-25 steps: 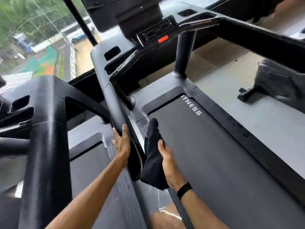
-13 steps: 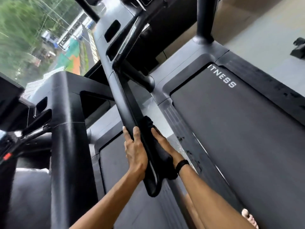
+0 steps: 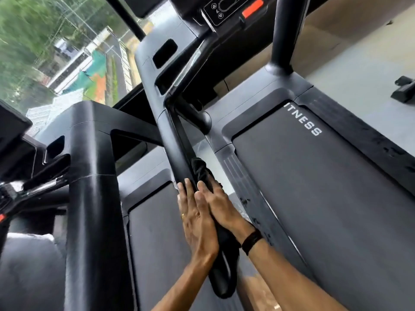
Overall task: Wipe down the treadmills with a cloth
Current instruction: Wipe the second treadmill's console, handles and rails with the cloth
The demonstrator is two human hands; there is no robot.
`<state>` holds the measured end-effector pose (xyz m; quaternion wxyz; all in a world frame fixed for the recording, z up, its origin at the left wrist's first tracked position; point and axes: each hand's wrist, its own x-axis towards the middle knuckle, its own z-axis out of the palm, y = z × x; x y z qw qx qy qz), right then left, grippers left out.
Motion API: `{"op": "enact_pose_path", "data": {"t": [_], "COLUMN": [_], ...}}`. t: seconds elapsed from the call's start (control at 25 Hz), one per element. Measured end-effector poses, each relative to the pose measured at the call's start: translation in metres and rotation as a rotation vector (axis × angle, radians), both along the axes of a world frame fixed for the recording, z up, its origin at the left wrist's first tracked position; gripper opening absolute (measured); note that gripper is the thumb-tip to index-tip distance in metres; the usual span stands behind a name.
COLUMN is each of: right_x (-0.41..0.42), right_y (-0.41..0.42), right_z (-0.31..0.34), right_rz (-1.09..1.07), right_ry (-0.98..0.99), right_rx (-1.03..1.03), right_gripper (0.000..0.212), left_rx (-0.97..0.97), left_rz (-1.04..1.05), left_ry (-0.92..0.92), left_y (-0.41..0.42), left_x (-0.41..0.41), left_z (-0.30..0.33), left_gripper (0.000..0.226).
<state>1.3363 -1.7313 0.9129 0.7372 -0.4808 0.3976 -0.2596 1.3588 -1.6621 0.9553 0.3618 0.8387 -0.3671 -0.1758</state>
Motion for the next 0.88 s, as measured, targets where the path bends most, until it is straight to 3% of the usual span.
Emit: {"op": "enact_pose_path", "data": {"t": [0.12,0.2,0.28,0.36,0.44,0.56,0.68,0.88], "right_x": [0.032,0.037,0.035,0.032,0.03,0.059,0.121,0.196], "right_y": [-0.048,-0.06,-0.062,-0.059,-0.055,-0.081,-0.142,-0.246], "right_z": [-0.013,-0.025,-0.032,-0.034,-0.02,0.003,-0.017,-0.059], "right_rz": [0.036,0.137,0.189,0.222,0.207,0.028,0.008,0.067], "right_ry": [-0.058,-0.037,0.047,0.268,0.404,0.105,-0.176,-0.072], "right_rx": [0.102,0.268,0.409,0.41,0.268,0.011,-0.091,0.071], "right_gripper": [0.063,0.084,0.09,0.089,0.078,0.057,0.06,0.06], "left_rx": [-0.017,-0.052,-0.046,-0.015,-0.003,-0.013,-0.01,0.003], "left_rz": [0.018,0.047,0.07,0.078,0.037,-0.022,-0.032,-0.056], "left_ry": [-0.068,-0.191,-0.304,-0.293,-0.221,-0.09,-0.041,-0.1], "left_y": [-0.005,-0.022,-0.066,-0.116,-0.153,-0.176,-0.177,-0.176], "left_x": [0.01,0.035,0.076,0.119,0.144,0.16,0.161,0.16], "left_z": [0.004,0.011,0.018,0.024,0.02,0.001,-0.009,-0.01], "left_gripper": [0.074,0.061,0.052,0.056,0.065,0.067,0.062,0.064]}}
